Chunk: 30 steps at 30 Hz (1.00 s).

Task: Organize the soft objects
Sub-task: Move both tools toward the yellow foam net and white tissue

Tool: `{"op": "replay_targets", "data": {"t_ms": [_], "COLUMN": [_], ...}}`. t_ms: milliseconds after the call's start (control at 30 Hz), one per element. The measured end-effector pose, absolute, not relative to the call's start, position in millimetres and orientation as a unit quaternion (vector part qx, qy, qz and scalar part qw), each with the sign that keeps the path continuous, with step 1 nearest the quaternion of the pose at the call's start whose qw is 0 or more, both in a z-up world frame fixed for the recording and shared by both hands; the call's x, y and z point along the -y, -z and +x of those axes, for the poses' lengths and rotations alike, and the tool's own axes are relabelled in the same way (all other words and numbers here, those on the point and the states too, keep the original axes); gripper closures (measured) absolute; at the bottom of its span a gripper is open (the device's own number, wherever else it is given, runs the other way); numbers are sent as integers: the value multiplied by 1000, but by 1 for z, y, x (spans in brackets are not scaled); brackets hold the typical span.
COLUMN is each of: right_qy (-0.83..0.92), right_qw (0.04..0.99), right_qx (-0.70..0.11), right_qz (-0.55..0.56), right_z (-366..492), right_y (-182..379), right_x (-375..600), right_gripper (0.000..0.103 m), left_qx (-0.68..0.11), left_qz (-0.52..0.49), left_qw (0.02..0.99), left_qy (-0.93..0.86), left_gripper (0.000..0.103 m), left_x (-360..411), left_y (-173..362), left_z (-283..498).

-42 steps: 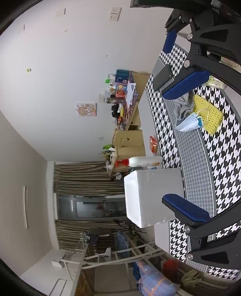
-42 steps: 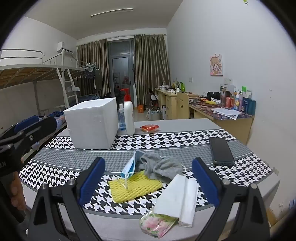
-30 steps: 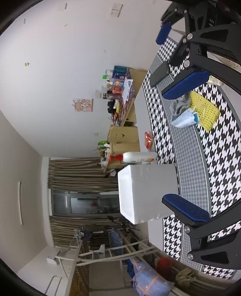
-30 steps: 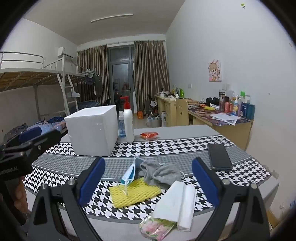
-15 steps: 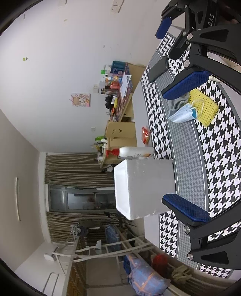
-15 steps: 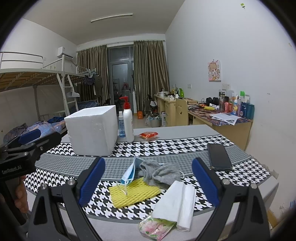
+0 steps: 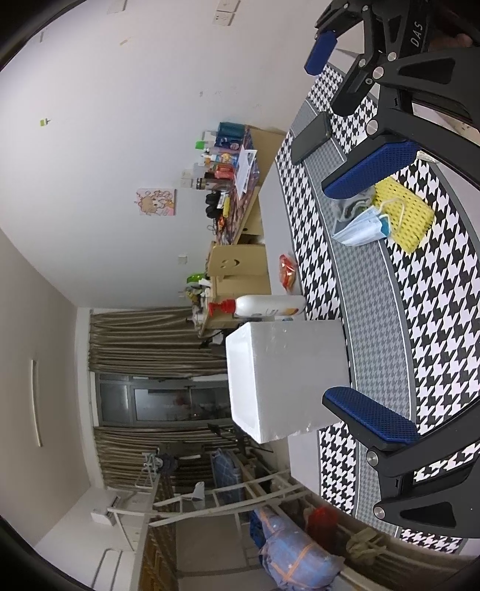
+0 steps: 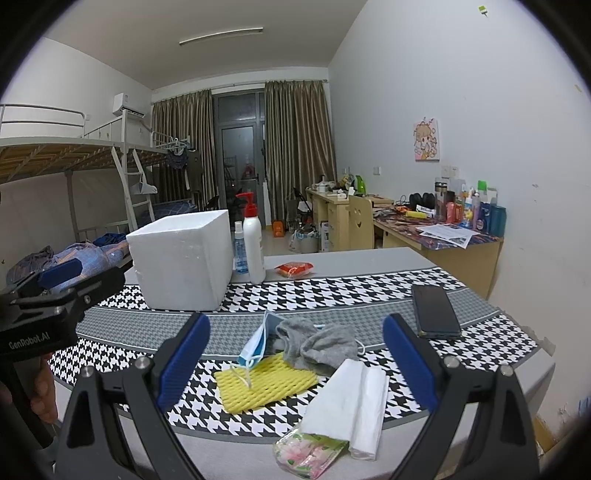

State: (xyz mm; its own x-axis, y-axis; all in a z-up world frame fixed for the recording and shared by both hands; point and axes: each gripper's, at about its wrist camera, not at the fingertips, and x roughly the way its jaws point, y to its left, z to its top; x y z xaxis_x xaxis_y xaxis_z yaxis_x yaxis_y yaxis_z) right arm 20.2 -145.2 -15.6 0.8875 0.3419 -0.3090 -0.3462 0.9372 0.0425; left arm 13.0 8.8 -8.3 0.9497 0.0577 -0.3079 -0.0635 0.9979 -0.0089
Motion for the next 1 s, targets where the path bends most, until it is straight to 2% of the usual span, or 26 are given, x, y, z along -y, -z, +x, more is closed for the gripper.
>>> {"op": "replay_targets", "data": {"t_ms": [1000], "right_qy": [-155], "right_qw": [968], "right_qx": [-196], "right_qz": [-12], "right_z": [34], "right_y": [30], "right_x": [159], "right_gripper": [6], "left_qx": [-212], "left_qz": [-5], "left_qw": [977], "left_qy": [11], "left_gripper": [1], "left_x": [7], "left_y": [32], "left_z": [41]}}
